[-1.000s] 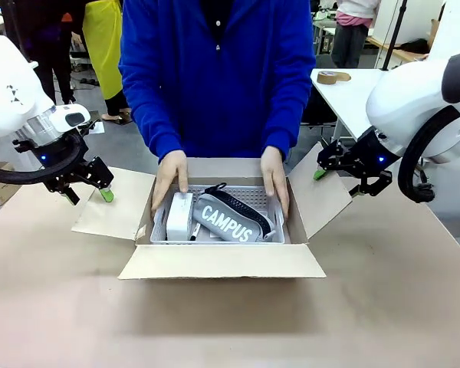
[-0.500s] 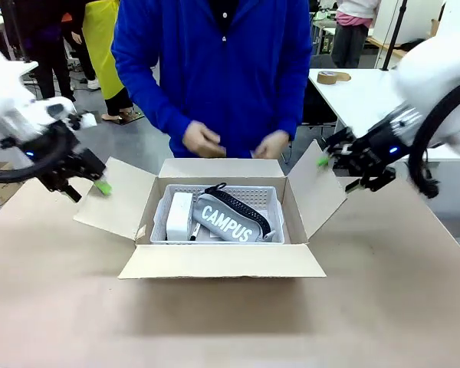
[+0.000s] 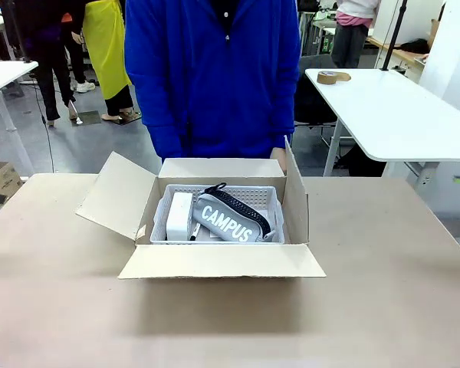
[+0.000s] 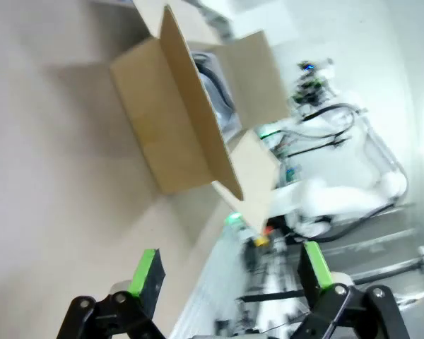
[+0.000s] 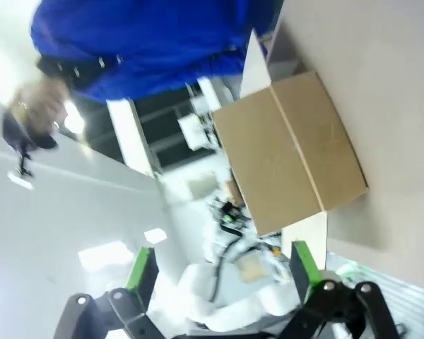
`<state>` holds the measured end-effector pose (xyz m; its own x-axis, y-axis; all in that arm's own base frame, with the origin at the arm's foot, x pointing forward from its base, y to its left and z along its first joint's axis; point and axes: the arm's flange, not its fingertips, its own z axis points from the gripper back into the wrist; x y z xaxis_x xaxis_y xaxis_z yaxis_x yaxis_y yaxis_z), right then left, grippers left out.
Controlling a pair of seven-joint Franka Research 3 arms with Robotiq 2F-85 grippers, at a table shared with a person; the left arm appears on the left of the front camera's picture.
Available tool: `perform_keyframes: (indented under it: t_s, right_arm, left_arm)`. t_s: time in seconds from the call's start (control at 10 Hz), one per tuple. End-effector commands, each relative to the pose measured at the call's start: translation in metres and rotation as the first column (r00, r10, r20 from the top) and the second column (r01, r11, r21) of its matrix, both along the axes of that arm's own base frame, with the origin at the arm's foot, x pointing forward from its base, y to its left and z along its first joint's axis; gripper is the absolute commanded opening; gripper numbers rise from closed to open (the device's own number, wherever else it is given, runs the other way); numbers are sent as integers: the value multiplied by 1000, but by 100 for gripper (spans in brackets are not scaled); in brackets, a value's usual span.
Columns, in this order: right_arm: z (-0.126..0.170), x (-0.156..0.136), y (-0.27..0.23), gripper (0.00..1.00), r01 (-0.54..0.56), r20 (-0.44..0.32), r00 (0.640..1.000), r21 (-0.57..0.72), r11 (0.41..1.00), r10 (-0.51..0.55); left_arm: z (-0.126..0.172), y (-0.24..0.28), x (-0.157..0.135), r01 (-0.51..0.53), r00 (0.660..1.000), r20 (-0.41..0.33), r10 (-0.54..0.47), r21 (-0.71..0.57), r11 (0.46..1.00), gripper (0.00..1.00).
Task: Pack the gift set into the box.
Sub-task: Lift both hands away from the flaps of the Package Box.
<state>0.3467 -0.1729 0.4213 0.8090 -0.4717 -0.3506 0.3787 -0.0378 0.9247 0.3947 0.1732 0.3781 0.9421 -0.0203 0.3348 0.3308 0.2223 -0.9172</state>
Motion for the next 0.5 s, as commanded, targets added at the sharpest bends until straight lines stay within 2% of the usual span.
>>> perform_keyframes:
  t_s: [0.0,0.4]
  right_arm:
    - [32,14,29,100,-76,58,995,-98,992,82]
    - [32,14,29,100,-76,58,995,-98,992,82]
  left_arm:
    - [31,-26,6,19,999,45,-27,165,986,100]
    - [31,-26,6,19,999,45,-27,165,986,100]
